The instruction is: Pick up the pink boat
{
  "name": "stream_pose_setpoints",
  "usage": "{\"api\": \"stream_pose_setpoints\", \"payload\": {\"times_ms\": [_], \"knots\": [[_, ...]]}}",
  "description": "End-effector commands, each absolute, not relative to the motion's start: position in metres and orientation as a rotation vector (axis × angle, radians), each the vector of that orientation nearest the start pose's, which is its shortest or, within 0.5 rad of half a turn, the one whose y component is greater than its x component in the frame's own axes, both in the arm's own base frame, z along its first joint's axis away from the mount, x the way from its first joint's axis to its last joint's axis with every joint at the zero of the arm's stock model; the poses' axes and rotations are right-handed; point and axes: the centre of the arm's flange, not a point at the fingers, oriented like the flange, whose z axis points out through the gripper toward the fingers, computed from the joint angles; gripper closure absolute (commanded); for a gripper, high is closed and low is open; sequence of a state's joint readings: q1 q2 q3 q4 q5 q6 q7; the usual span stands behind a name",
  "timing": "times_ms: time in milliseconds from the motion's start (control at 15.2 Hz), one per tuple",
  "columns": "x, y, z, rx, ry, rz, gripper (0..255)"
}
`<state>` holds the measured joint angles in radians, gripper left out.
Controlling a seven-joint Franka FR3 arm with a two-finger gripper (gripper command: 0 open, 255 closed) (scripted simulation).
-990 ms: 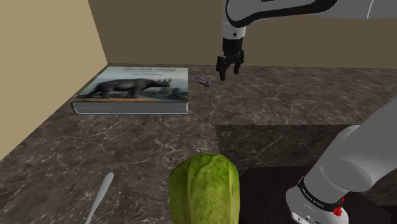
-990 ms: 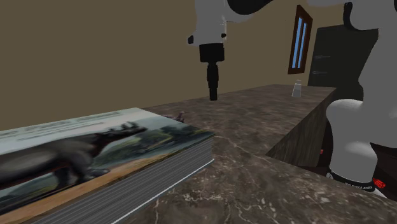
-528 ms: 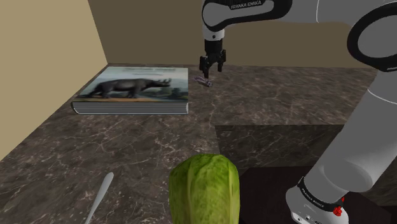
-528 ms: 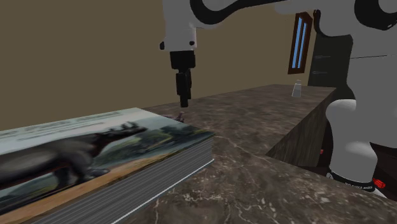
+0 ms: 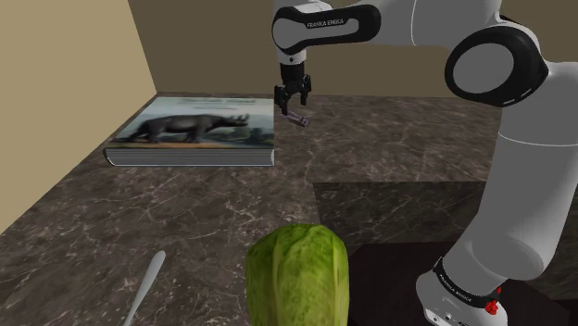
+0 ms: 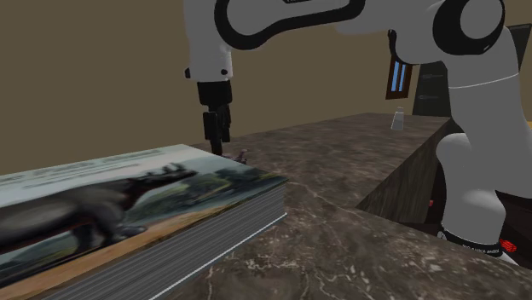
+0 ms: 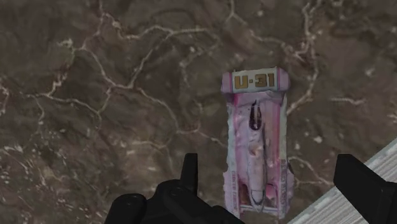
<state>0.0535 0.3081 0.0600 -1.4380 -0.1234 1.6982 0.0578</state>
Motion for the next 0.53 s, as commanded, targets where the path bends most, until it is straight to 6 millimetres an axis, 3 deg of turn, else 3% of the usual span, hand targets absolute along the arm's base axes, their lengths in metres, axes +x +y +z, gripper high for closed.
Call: {"api": "stream_pose_setpoints", "payload": {"times_ms": [0, 198, 330, 396, 462], "knots": [[0.648, 0.057, 0.503, -3.247, -0.117, 0.061, 0], [0.648, 0.057, 0.485, -3.247, -0.117, 0.061, 0], [0.648, 0.057, 0.485, -3.247, -0.117, 0.061, 0], [0.649, 0.057, 0.485, -3.247, -0.117, 0.061, 255], [0.649, 0.057, 0.485, -3.247, -0.117, 0.061, 255]]}}
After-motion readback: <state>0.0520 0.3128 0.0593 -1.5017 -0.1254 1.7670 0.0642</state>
